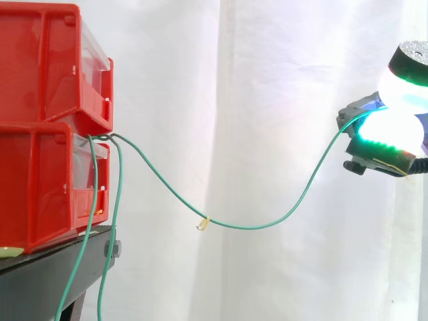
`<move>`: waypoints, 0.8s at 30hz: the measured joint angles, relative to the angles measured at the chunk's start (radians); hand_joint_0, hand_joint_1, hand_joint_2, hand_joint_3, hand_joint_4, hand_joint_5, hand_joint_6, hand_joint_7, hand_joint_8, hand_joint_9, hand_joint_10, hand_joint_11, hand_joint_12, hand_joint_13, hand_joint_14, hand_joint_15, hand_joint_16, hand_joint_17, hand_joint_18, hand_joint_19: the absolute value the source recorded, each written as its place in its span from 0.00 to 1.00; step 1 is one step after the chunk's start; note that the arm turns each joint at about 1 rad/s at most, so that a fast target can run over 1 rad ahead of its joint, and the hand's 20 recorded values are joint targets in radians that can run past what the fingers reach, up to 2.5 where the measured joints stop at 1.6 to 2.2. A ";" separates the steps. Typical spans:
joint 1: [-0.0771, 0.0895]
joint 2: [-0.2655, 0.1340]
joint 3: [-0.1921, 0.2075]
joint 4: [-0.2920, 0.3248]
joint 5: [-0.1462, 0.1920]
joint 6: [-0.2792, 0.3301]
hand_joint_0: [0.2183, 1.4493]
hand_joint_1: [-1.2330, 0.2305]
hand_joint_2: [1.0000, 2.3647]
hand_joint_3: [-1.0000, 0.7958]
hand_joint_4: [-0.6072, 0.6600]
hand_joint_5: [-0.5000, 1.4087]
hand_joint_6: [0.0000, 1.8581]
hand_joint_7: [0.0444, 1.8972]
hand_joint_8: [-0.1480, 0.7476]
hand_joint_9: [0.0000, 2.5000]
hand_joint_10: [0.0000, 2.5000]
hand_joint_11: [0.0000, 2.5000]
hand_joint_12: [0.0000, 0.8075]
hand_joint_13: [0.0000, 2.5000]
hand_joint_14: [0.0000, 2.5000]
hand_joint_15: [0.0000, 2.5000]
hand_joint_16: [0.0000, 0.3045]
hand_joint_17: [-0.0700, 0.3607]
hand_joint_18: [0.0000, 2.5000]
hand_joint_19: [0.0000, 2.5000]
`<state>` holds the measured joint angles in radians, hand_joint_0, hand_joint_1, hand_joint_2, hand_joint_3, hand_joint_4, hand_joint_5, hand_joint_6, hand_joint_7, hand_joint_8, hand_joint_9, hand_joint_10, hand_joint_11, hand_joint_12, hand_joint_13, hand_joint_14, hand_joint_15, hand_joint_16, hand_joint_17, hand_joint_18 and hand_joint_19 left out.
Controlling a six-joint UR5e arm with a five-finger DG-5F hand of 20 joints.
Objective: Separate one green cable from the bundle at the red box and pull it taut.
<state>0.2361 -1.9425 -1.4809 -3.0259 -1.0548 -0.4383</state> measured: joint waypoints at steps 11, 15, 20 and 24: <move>0.012 0.000 0.000 0.003 0.024 0.028 0.37 0.39 0.00 0.30 0.51 0.33 0.27 0.74 0.20 1.00 1.00 0.13 0.52 1.00 0.01 0.61 0.16 0.41 0.68 0.08; 0.017 0.000 -0.001 0.002 0.028 0.033 0.36 0.39 0.00 0.28 0.51 0.33 0.27 0.74 0.21 1.00 1.00 0.13 0.53 1.00 0.01 0.60 0.16 0.41 0.68 0.08; 0.022 0.000 -0.001 0.001 0.028 0.035 0.34 0.39 0.00 0.28 0.51 0.34 0.27 0.75 0.21 1.00 1.00 0.12 0.52 1.00 0.01 0.60 0.16 0.41 0.68 0.08; 0.025 0.000 -0.001 0.001 0.029 0.041 0.32 0.39 0.00 0.28 0.51 0.34 0.27 0.75 0.20 1.00 1.00 0.12 0.52 1.00 0.01 0.60 0.16 0.41 0.68 0.08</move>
<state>0.2607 -1.9422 -1.4815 -3.0251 -1.0262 -0.3972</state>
